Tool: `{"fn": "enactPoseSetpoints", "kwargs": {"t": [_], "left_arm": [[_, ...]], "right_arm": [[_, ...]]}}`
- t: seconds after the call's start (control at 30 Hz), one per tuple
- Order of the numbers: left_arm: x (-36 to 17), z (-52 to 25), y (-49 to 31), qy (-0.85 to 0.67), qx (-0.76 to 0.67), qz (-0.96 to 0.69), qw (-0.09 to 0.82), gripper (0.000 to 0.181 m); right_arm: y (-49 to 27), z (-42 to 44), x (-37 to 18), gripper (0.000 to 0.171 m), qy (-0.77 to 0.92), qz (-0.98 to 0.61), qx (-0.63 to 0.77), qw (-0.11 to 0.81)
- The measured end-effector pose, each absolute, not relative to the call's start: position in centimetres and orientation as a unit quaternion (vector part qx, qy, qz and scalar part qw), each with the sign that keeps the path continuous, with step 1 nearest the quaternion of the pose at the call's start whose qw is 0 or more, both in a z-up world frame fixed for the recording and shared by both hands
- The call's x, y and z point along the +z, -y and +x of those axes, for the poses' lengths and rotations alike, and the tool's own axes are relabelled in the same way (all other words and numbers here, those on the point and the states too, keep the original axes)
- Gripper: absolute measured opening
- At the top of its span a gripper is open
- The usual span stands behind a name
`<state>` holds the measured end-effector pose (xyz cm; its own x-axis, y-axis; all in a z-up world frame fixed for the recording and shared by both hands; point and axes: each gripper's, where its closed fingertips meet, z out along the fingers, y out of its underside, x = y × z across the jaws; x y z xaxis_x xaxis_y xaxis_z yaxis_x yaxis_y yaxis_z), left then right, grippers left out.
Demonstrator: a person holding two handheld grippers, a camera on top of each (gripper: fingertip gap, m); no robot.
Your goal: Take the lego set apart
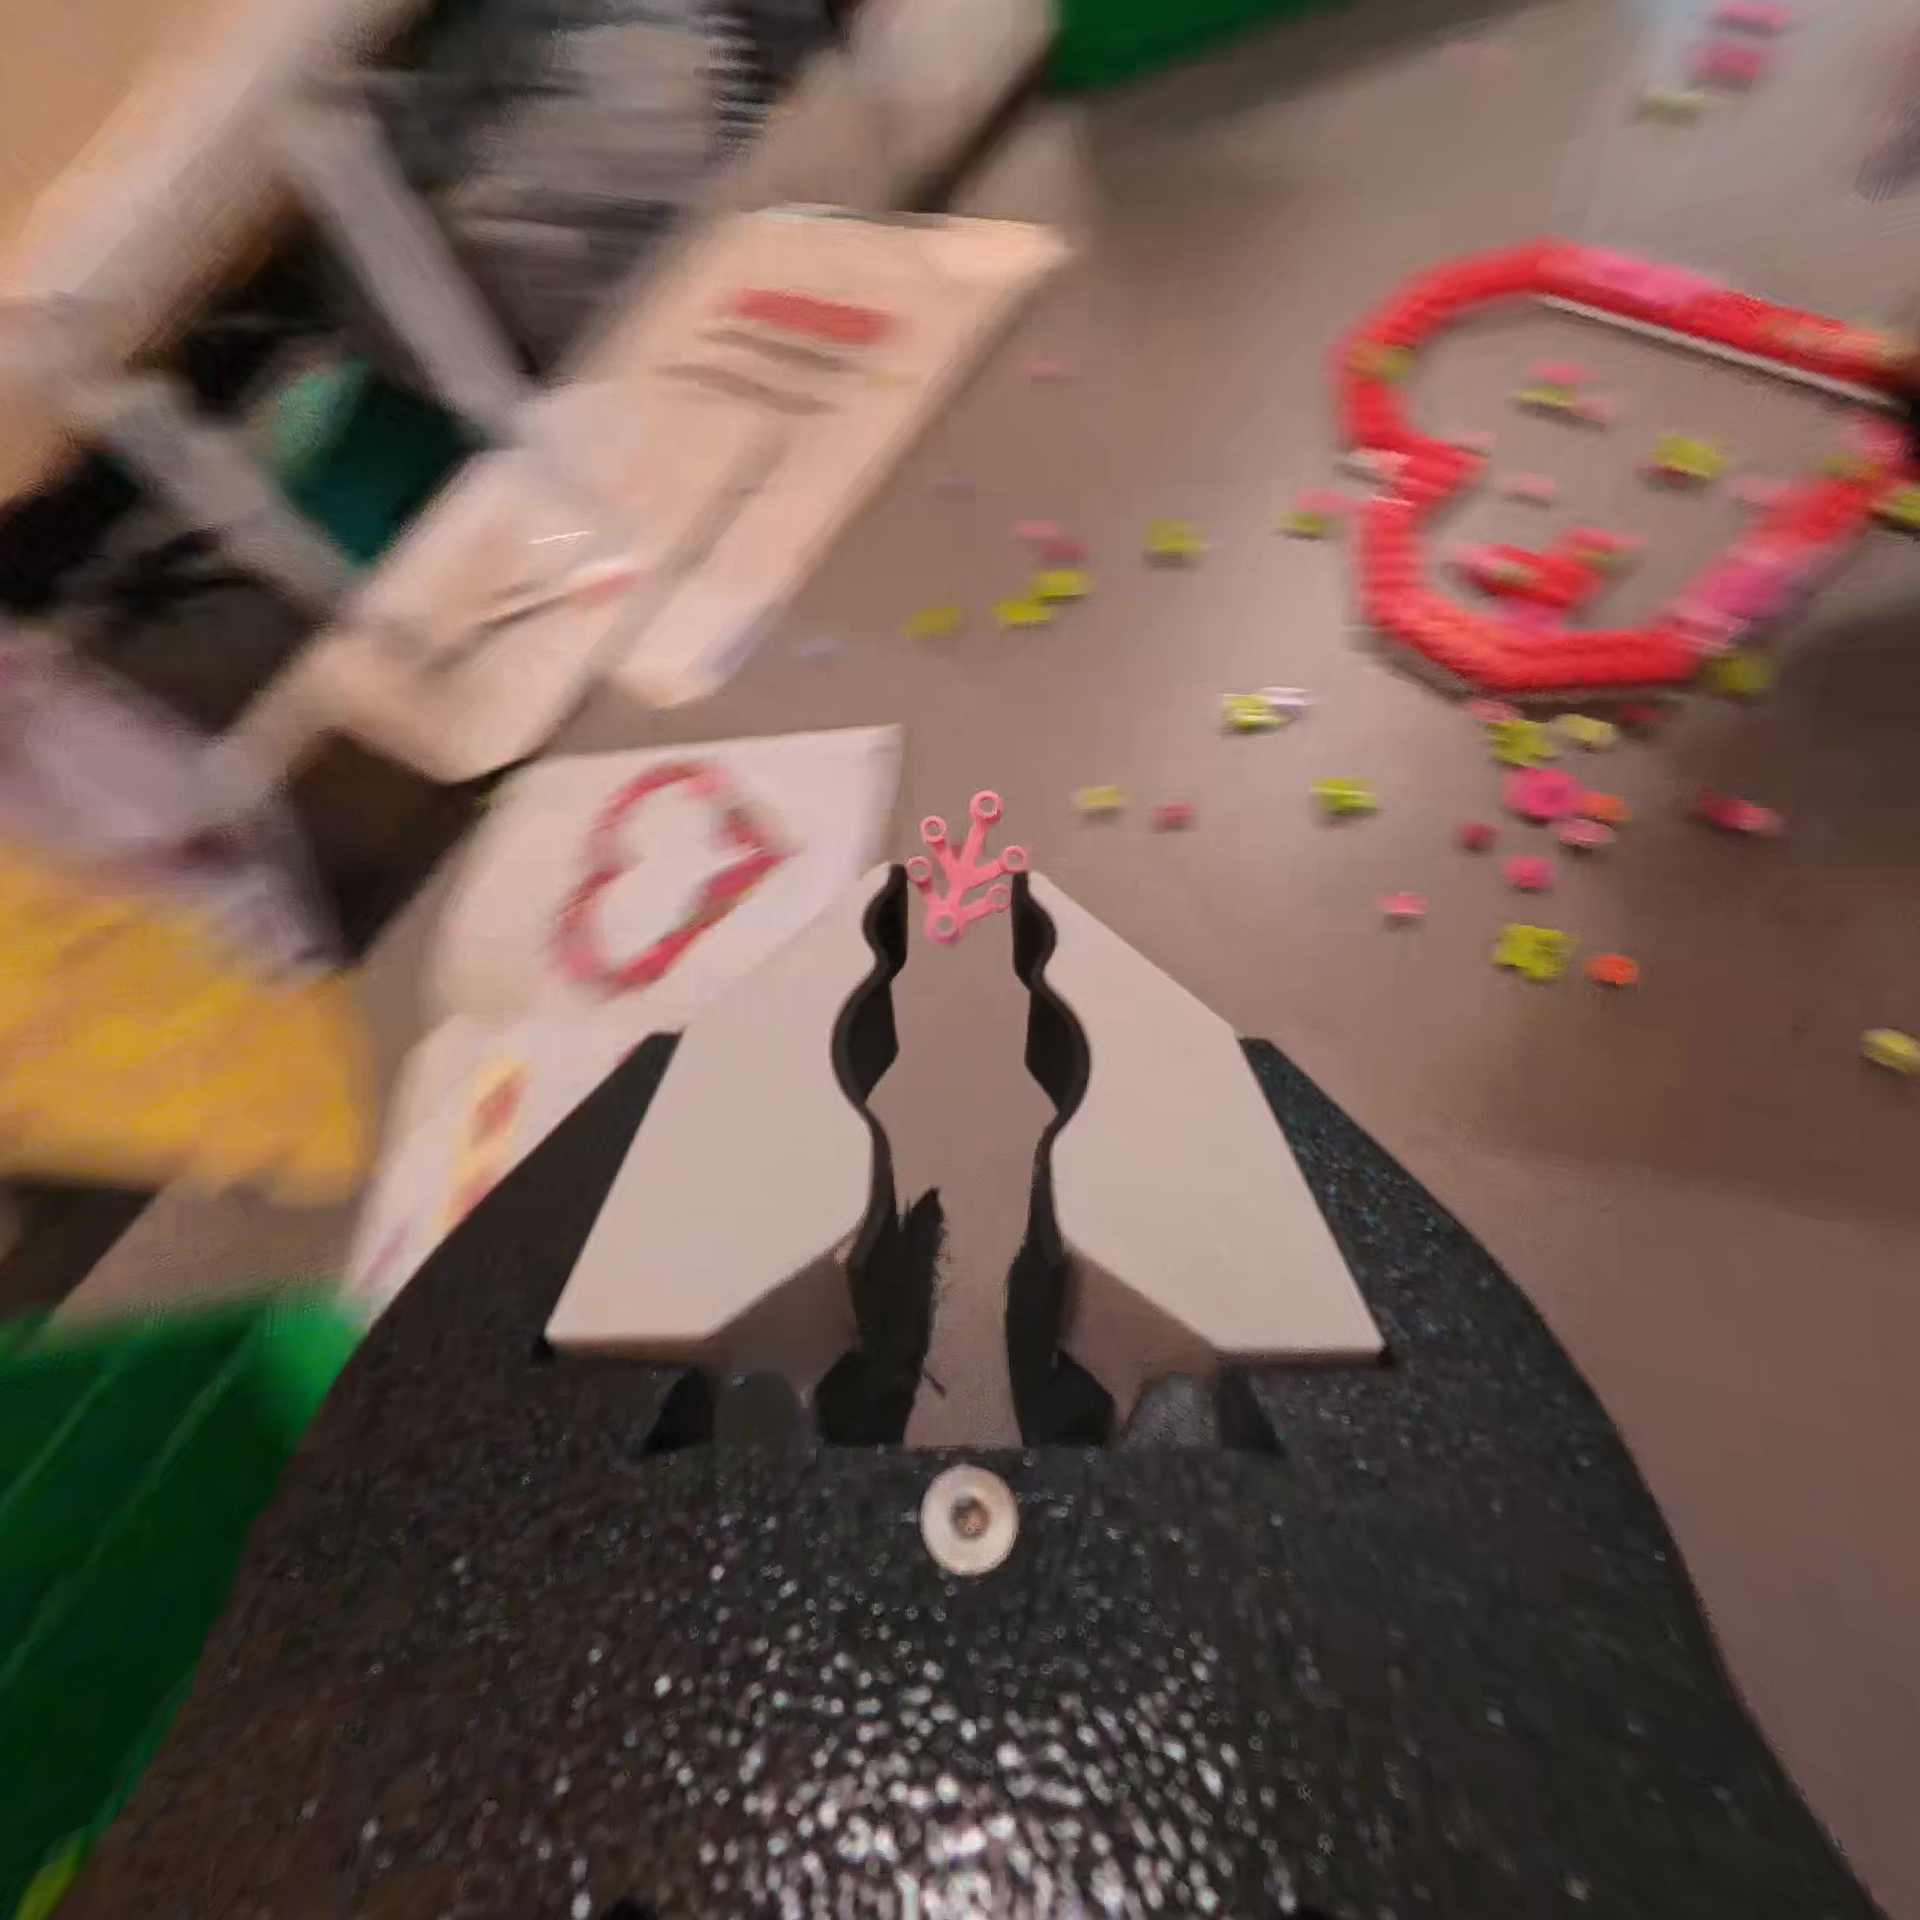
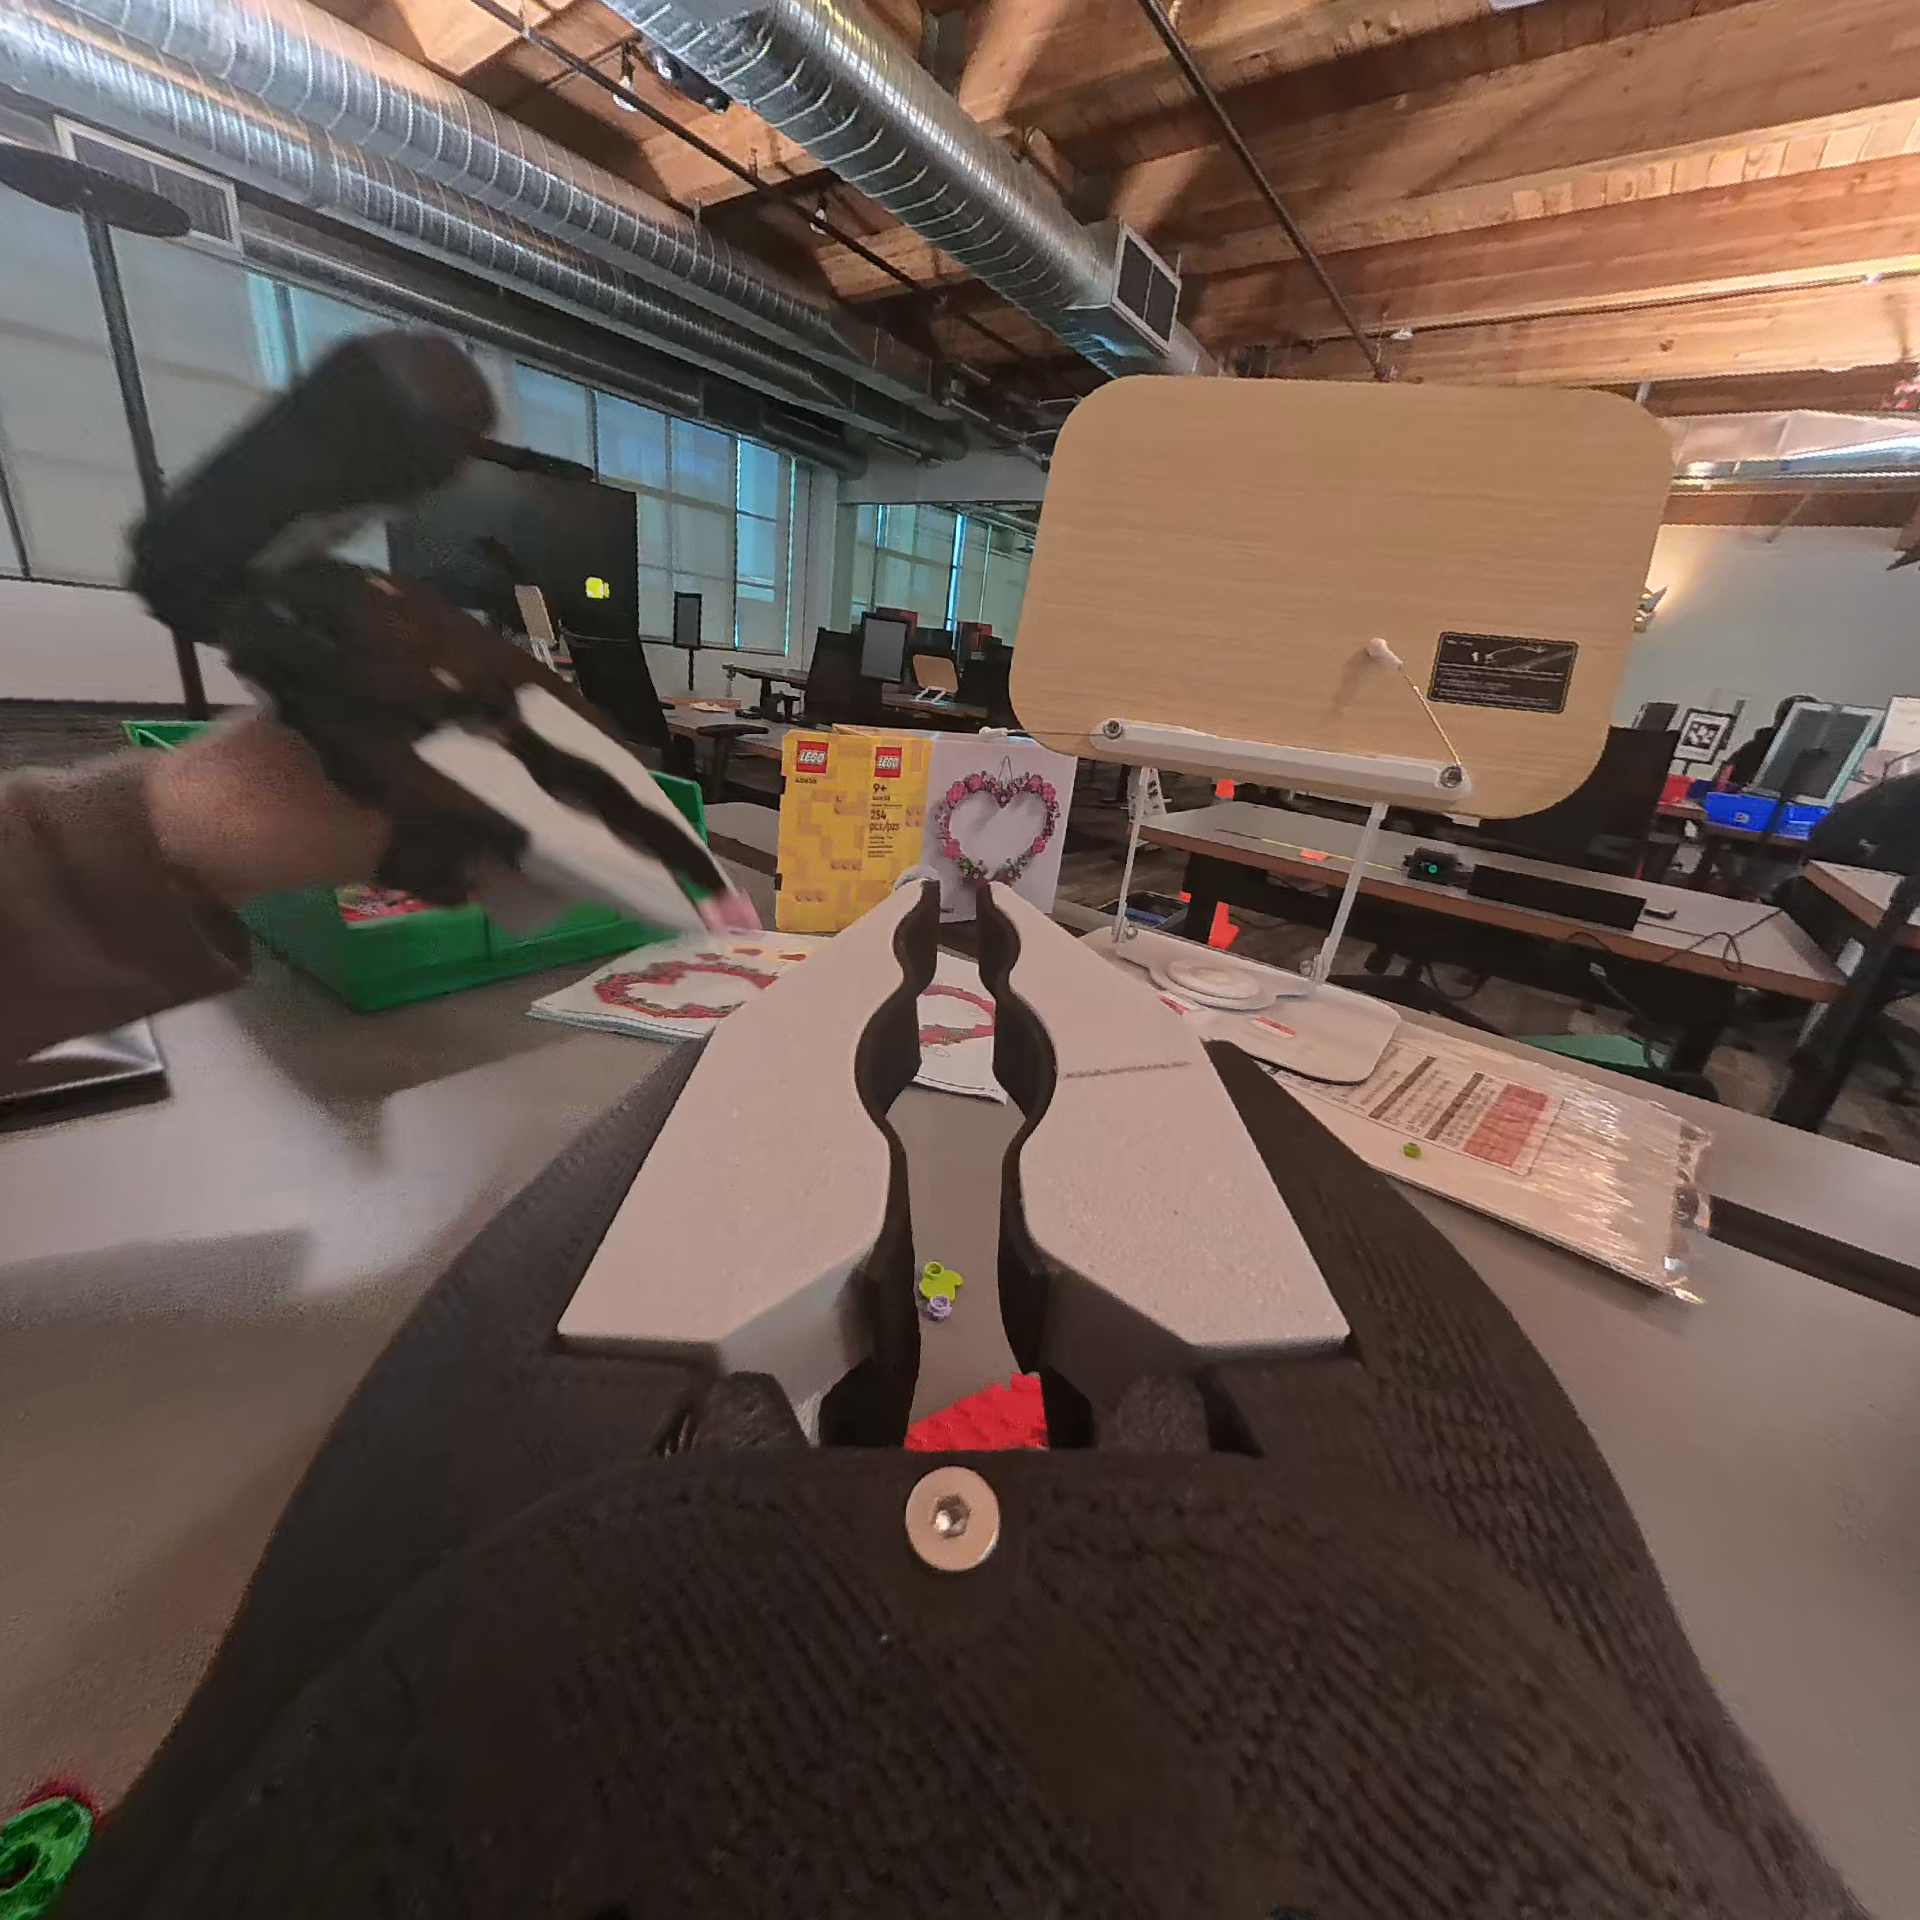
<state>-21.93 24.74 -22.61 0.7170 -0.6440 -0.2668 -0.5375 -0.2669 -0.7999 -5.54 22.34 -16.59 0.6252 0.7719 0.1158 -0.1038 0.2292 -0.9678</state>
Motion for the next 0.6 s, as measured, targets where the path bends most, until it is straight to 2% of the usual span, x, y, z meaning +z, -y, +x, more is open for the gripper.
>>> {"fn": "enactPoseSetpoints", "kwargs": {"t": [0.03,0.1,0.23,0.3,0.4,0.47,0.53,0.6], "left_arm": [[-20.8,-25.5,-24.5,-0.307,-0.015,-0.806,0.507,0.017],[-18.2,-32.6,-23.3,-0.177,0.058,-0.824,0.535,0.017],[-18.4,-42.6,-20.7,0.004,0.101,-0.875,0.474,0.018],[-19.0,-44.5,-20.3,0.057,0.084,-0.886,0.453,0.058],[-19.5,-45.1,-20.2,0.062,0.095,-0.893,0.436,0.073],[-18.8,-41.6,-21.4,-0.004,0.066,-0.881,0.468,0.06],[-18.5,-34.4,-22.6,-0.125,-0.016,-0.856,0.501,0.044],[-20.0,-27.0,-22.6,-0.233,-0.101,-0.837,0.485,0.034]], "right_arm": [[-22.3,-5.6,-16.6,0.005,0.31,-0.54,0.304,0.721],[-22.1,-5.8,-16.5,0.005,0.312,-0.539,0.307,0.719],[-21.9,-6.1,-16.6,0.005,0.317,-0.538,0.307,0.718],[-22.0,-6.0,-16.6,0.005,0.318,-0.538,0.303,0.719],[-22.1,-5.8,-16.7,0.005,0.314,-0.54,0.301,0.721],[-22.2,-5.7,-16.7,0.005,0.312,-0.541,0.3,0.722],[-22.3,-5.6,-16.7,0.005,0.31,-0.542,0.3,0.721],[-22.3,-5.7,-16.8,0.005,0.31,-0.543,0.301,0.72]]}}
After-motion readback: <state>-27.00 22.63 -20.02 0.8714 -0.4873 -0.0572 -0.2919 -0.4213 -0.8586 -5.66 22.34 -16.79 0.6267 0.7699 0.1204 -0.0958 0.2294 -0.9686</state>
